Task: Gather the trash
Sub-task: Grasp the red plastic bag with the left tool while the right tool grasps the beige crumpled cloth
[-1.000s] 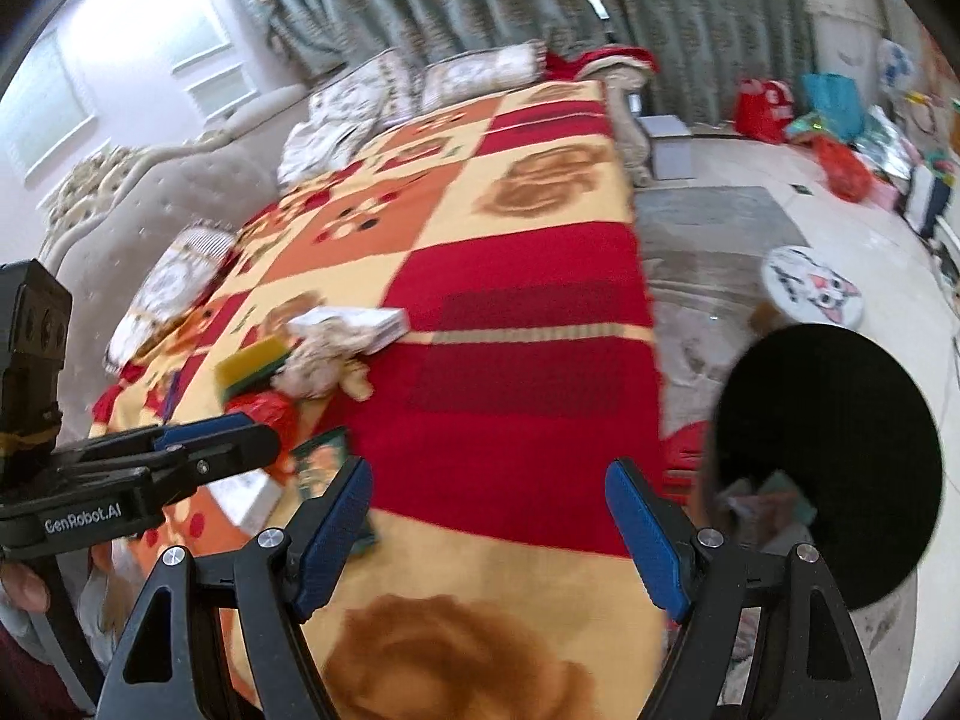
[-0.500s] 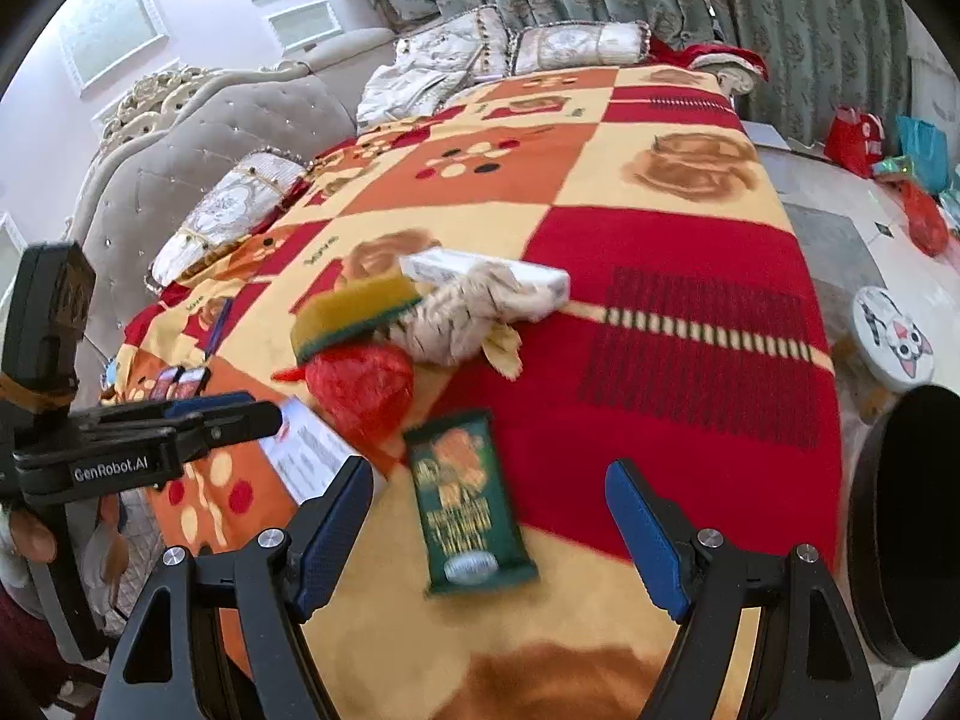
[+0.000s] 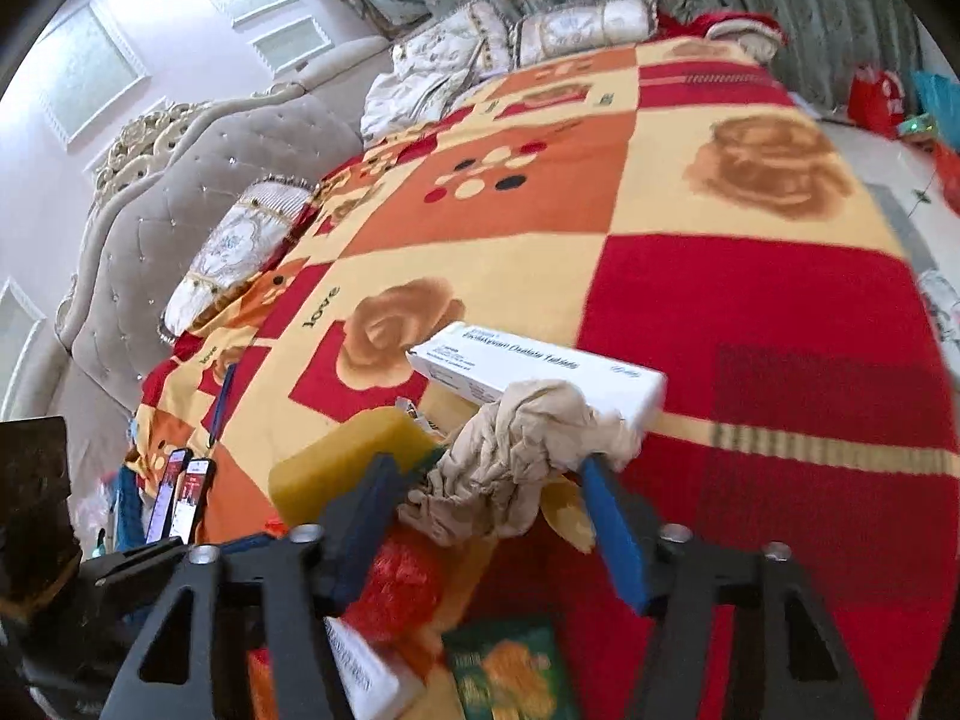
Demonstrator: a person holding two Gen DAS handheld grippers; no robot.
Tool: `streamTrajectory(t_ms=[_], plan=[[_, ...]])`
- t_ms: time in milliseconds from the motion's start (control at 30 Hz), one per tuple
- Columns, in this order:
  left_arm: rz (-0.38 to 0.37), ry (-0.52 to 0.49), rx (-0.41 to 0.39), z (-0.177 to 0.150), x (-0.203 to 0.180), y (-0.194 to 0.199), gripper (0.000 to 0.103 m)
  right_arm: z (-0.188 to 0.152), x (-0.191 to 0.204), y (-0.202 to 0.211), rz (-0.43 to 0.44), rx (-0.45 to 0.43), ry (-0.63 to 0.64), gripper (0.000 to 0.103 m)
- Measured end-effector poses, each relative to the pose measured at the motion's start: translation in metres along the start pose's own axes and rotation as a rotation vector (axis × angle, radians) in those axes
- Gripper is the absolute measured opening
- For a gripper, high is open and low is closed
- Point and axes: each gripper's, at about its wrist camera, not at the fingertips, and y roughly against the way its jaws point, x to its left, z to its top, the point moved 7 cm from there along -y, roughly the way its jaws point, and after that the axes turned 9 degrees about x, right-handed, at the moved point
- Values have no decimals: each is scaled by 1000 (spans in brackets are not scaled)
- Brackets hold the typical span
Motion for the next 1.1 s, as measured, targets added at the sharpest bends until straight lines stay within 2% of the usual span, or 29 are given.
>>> streamTrajectory(t_ms=[100, 233, 367, 433, 533, 833, 1100], plan=[[6, -19, 2, 4, -6, -8, 59, -6, -3, 6, 4, -10, 9, 28], [-3, -30, 6, 13, -14, -20, 59, -14, -13, 44, -24, -69, 26, 27], [21, -45, -20, 21, -18, -30, 57, -24, -28, 67, -53, -80, 11, 27], [20, -31, -12, 23, -16, -31, 26, -30, -34, 77, -59, -92, 0, 27], [-34, -11, -1, 20, -16, -21, 21, -40, -37, 91, -73, -108, 2, 27], [-96, -117, -54, 3, -60, 29, 19, -58, -39, 124, -97, -154, 16, 27], [-81, -193, -68, 3, -101, 28, 19, -72, -50, 148, -127, -183, -5, 27]])
